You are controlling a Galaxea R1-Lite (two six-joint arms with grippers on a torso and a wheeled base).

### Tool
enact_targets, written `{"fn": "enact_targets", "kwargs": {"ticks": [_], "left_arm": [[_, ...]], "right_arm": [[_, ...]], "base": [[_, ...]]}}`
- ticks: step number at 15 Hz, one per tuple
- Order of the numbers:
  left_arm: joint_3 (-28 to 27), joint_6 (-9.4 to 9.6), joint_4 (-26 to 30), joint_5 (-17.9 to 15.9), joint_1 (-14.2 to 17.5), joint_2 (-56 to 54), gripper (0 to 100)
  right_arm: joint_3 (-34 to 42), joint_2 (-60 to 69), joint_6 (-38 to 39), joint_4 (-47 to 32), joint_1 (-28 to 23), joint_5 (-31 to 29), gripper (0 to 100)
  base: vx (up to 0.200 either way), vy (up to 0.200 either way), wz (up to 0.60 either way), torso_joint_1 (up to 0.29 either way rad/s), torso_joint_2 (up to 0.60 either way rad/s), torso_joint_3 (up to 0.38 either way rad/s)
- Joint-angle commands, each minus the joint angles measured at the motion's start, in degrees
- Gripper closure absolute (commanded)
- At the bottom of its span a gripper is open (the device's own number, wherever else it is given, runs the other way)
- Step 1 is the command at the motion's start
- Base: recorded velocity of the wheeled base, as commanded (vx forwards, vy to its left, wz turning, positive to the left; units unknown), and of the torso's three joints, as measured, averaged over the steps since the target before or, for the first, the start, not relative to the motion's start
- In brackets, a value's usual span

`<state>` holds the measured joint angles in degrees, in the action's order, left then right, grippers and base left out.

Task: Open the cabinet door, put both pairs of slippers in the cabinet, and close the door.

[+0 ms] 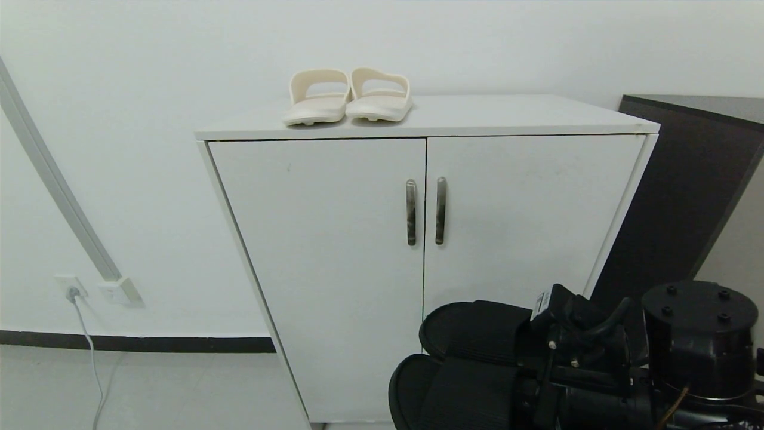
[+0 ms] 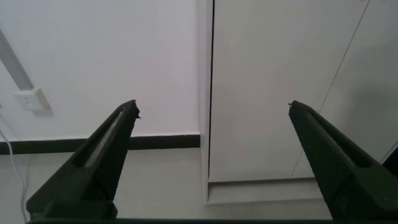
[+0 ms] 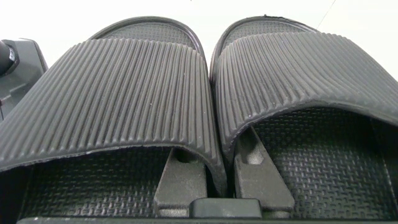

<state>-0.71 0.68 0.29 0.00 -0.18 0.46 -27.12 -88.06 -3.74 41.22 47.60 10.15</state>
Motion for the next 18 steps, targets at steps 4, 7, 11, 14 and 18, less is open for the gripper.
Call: {"fn": "enact_targets", "kwargs": {"ticks": [4, 7, 11, 14, 18], "left_arm": [[-10.7, -1.21, 0.1, -10.8, -0.6, 15.8, 0], [-12.6, -1.65, -8.3, -22.9, -0.6, 29.9, 0], [-18.2, -1.91, -18.1, -34.9, -2.5, 44.3, 0], [-26.0, -2.26, -19.7, -34.9, -7.5, 52.9, 0], [-34.7, -2.88, -20.3, -29.2, -22.4, 63.2, 0]], "right_arm": [[0.4, 0.0, -0.9, 0.4, 0.0, 0.0, 100], [0.9, 0.1, -1.5, 0.4, 0.0, 0.2, 100], [1.0, 0.0, -1.6, 0.4, 0.0, 0.3, 100], [1.2, 0.1, -1.7, 1.2, 0.0, 0.2, 100], [1.5, -0.1, -1.7, 1.9, 0.0, 0.2, 100]], "base": [[0.0, 0.0, 0.0, -0.008, 0.12, 0.086], [0.0, 0.0, 0.0, 0.0, 0.0, 0.0], [0.0, 0.0, 0.0, 0.0, 0.0, 0.0], [0.0, 0.0, 0.0, 0.0, 0.0, 0.0], [0.0, 0.0, 0.0, 0.0, 0.0, 0.0]]}}
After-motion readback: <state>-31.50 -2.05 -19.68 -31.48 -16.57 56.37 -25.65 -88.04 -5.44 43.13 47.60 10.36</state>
